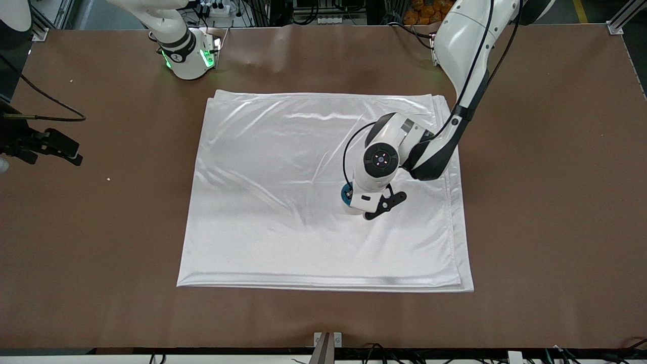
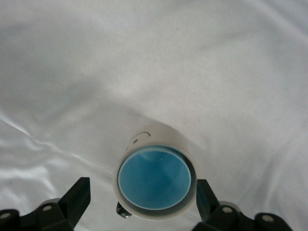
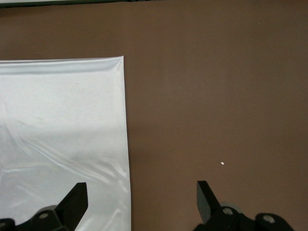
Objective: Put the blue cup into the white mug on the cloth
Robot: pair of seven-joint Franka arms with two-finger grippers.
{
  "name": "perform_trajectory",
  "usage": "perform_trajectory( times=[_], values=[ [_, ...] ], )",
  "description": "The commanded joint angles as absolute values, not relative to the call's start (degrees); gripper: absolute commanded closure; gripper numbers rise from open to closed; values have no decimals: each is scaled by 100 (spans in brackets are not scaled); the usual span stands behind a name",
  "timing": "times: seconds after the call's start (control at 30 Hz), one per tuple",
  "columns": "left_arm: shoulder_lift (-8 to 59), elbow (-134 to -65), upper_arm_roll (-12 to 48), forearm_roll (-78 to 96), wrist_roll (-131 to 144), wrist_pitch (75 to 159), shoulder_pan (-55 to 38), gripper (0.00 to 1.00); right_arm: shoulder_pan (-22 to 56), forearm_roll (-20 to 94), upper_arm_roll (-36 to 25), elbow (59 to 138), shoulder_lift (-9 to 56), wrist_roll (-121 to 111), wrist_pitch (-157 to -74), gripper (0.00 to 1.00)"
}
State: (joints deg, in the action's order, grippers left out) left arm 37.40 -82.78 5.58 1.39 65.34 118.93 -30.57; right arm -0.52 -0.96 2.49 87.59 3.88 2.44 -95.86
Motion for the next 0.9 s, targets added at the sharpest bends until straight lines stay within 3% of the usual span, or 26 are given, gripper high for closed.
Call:
perform_trajectory(
  times=[0.0, 0.57, 0.87],
  values=[
    [3244, -8394, 36, 158, 6513, 11804, -3076, 0, 97, -141, 114, 8982, 202, 185, -9659, 0],
    [3103, -8420, -1730, 176, 3957, 11786, -2998, 0, 167, -149, 105, 8982, 229, 176, -9721, 0],
    [3015, -8402, -1811, 237, 2041, 11795, -2225, 0, 167, -149, 105, 8974, 229, 176, -9650, 0]
  ],
)
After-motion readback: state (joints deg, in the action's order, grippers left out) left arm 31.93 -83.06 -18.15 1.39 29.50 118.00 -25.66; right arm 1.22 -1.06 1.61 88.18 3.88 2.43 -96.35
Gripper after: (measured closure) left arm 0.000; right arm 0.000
